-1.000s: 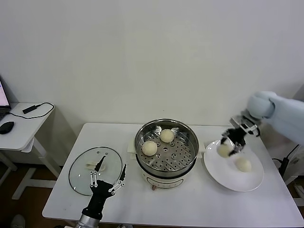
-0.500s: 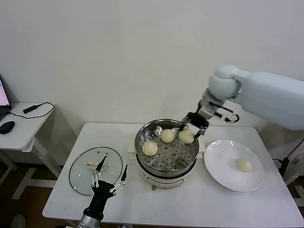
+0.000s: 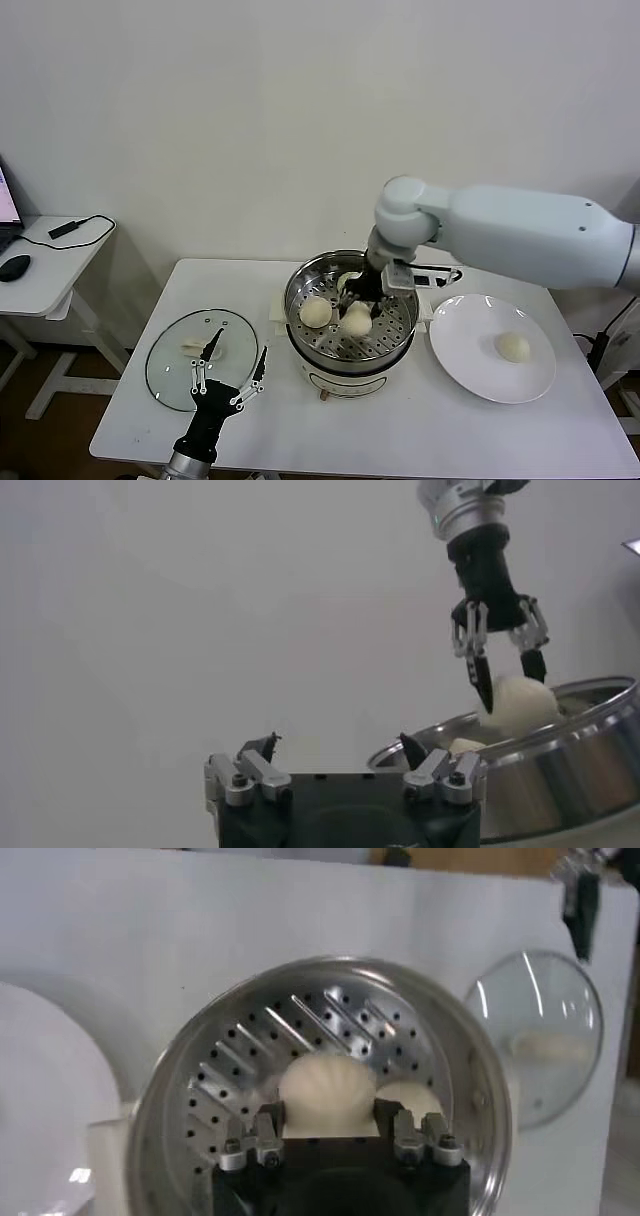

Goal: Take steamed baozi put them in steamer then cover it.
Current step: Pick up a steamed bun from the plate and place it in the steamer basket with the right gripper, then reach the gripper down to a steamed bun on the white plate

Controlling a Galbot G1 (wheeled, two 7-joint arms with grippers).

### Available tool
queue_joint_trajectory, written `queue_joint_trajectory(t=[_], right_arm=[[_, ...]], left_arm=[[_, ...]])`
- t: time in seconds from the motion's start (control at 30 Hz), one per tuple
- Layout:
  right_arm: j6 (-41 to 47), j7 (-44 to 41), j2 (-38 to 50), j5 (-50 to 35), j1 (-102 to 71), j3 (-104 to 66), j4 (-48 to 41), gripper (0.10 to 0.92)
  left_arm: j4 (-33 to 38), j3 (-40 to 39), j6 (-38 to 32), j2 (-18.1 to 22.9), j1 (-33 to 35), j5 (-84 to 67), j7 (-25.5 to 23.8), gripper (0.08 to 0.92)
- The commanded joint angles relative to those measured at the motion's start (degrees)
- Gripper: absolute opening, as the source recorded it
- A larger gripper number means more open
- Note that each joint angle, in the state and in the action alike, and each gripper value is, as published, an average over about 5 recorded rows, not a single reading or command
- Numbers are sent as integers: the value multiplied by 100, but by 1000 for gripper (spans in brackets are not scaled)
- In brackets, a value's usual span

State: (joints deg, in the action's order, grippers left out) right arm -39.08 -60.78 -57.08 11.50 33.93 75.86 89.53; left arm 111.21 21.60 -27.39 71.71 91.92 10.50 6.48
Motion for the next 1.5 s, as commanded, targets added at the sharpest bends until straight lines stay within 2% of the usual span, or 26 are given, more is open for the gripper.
queue_joint_trajectory(t=[0.03, 0.4, 0.67, 0.93, 1.03, 1.27, 1.5], right_arm=[[-549, 77, -178, 594, -364, -42, 28, 635], [-603, 26, -177, 614, -445, -15, 26, 664], [-579, 160, -140, 804, -442, -134, 10, 808], [-489, 87, 152, 699, -327, -818, -159, 823], [-34, -248, 443, 215, -247, -1186, -425, 823], [2299, -1209, 1435, -1700, 13, -1413, -1661, 823], [3188, -1542, 2165, -1966, -302, -1244, -2925, 823]], left_arm=[[-11, 15, -39, -19, 8, -7, 6, 823], [-45, 15, -66, -7, -8, -19, 13, 823], [-72, 26, -77, -3, -21, -21, 16, 823], [-88, 10, -74, 5, -37, -16, 10, 823], [-91, 9, -73, 0, -35, -13, 8, 823], [-53, 8, -59, -7, -32, -8, 6, 823], [-48, -8, -51, -6, -46, -4, 2, 823]])
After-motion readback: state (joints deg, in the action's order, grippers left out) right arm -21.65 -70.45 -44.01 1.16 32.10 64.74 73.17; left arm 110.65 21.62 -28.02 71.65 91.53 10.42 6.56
